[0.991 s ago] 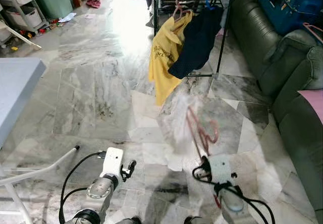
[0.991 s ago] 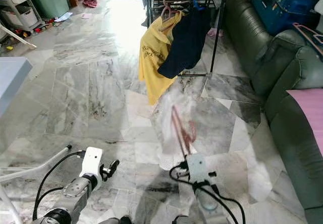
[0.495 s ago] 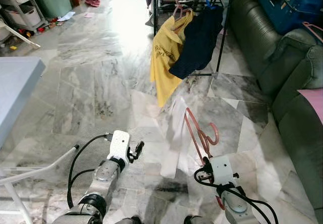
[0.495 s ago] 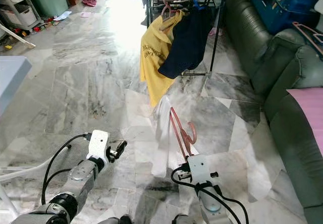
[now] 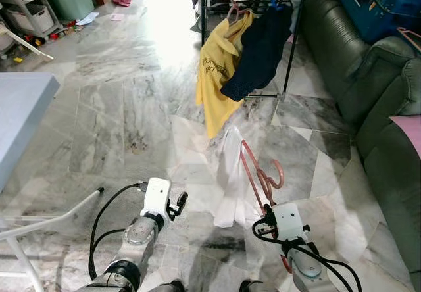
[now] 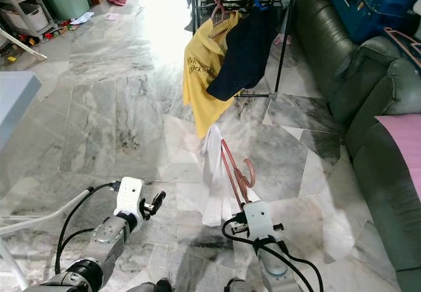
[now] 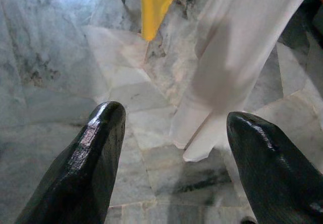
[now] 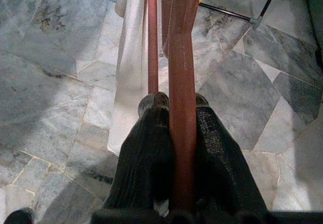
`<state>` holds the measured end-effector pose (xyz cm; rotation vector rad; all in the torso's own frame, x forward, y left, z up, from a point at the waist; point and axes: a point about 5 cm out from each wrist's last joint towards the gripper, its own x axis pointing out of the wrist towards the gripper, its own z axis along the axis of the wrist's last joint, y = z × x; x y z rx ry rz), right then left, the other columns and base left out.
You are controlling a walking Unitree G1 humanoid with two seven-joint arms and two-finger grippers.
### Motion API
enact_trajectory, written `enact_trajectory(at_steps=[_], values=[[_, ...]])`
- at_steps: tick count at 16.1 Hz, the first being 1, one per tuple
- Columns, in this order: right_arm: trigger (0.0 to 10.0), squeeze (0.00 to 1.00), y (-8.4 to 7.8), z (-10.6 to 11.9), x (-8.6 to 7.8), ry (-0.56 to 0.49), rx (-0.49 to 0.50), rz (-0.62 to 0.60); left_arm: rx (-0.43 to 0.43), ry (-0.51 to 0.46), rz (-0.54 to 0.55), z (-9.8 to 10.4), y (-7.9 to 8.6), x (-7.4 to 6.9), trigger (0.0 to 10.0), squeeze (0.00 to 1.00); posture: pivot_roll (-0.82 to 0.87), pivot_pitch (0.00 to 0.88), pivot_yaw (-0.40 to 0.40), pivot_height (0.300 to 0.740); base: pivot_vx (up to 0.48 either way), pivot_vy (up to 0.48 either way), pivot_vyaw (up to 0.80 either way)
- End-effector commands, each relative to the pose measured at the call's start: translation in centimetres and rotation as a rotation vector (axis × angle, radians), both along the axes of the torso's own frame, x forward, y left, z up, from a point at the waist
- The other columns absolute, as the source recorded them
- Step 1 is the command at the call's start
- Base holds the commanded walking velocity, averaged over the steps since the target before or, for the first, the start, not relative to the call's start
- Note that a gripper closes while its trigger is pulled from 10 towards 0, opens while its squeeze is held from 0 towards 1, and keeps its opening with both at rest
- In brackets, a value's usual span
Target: Hang hanger
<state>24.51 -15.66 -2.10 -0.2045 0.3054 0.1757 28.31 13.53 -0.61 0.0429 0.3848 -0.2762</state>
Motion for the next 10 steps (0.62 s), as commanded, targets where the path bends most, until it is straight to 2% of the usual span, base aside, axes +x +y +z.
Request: enact_trajectory(at_steps=[1,5,7,10], values=[[10.0,0.00,0.3,0.7,0.5,-0.045,0.009,0.014,0.011,0.036,-0.002,-0.7,0.1,-0.6,10.0,0.00,-0.16,0.147,0.026,0.740,0.000,0.000,0.00],[10.0,0.00,0.3,0.4,-0.4,-0.044,0.042,0.041,-0.019,0.027,0.012,-0.3,-0.2,-0.2,10.0,0.00,-0.18,0.157,0.016,0.740,0.000,0.000,0.00],[10.0,0.00,1.0,1.0,-0.3,-0.069,0.095,0.121,-0.051,0.005,-0.012,0.2,-0.9,0.3,10.0,0.00,-0.18,0.159,0.018,0.740,0.000,0.000,0.00],[10.0,0.00,1.7,1.4,-0.3,-0.082,0.116,0.189,-0.079,-0.029,-0.028,1.2,-2.0,1.2,10.0,0.00,-0.19,0.156,0.028,0.740,0.000,0.000,0.00]])
